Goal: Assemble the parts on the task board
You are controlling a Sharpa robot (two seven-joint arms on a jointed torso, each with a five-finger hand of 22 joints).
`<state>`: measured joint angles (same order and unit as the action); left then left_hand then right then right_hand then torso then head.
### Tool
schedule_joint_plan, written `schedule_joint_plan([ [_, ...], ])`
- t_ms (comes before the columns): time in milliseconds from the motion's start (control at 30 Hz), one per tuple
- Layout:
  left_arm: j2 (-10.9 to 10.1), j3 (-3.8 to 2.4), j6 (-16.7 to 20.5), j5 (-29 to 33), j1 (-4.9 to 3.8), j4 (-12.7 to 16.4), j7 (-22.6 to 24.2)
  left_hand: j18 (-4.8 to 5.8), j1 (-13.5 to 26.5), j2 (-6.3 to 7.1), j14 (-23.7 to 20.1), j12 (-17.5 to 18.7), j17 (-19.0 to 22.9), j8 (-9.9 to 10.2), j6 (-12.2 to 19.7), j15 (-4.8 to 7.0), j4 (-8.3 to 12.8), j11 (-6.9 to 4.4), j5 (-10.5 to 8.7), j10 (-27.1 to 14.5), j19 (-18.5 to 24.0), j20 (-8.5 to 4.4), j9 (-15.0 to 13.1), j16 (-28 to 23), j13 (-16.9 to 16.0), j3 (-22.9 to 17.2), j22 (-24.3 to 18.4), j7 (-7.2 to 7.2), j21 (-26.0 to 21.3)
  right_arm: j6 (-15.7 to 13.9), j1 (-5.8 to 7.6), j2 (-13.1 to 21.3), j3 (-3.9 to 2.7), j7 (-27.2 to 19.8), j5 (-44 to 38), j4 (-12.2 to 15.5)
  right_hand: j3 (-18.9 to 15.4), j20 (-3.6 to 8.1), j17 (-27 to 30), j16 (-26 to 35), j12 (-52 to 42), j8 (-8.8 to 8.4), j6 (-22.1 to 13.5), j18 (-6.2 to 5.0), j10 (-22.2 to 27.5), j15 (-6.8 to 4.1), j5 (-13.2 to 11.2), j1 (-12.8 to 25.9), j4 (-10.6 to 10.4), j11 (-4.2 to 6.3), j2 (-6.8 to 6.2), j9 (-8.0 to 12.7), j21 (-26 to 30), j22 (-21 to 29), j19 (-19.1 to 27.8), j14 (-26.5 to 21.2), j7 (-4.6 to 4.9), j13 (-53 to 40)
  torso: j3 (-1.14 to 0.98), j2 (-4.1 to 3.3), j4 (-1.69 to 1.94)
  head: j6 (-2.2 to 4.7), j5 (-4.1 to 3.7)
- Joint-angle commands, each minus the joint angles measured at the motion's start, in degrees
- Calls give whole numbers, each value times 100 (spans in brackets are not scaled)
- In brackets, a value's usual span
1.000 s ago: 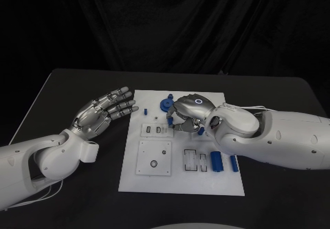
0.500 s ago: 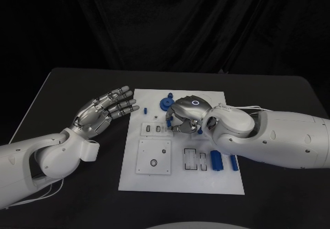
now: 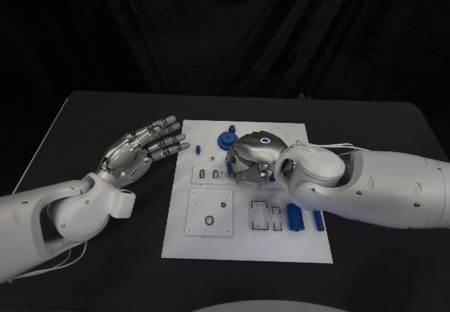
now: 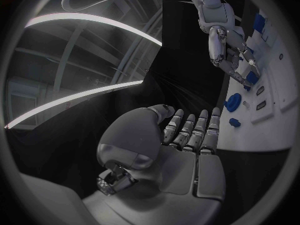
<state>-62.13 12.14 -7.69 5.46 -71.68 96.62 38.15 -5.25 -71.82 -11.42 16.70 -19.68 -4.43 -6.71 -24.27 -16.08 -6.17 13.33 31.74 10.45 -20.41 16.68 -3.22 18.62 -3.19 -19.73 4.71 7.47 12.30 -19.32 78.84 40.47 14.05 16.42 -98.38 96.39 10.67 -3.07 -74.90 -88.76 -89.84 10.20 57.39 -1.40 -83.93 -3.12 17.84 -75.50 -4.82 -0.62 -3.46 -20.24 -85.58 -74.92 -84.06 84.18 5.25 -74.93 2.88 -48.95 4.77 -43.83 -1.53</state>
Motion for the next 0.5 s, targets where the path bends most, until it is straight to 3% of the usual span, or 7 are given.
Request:
schedule_joint_plan([
  [33, 11, -3, -98, -3, 7, -4, 32, 96, 58, 5, 2, -32, 0, -32, -11, -25, -6, 41, 22, -11, 31, 1, -6, 18, -7, -20, -8, 21, -22, 185, -22, -8, 1, 132, -50, -19, -49, -28, -1214, 28, -16, -149, -207, -40, -607, 35, -215, 76, -1, -62, -68, 38, 41, -1089, -254, 516, 57, -1507, 0, -1, 4, -7, -3],
  [500, 16, -3, -118, -3, 10, -29, 32, 97, 63, 5, -1, -28, 1, -30, -4, -26, -6, 42, 23, -16, 32, 0, -5, 22, -5, -29, -8, 23, -21, 216, -40, -22, 1, 86, -50, -48, -124, -68, -1141, 66, -16, -536, -709, -54, -607, 60, -629, 140, -23, -78, -142, 209, 91, -1061, -240, 502, 156, -1507, 1, 0, 2, -42, -4],
])
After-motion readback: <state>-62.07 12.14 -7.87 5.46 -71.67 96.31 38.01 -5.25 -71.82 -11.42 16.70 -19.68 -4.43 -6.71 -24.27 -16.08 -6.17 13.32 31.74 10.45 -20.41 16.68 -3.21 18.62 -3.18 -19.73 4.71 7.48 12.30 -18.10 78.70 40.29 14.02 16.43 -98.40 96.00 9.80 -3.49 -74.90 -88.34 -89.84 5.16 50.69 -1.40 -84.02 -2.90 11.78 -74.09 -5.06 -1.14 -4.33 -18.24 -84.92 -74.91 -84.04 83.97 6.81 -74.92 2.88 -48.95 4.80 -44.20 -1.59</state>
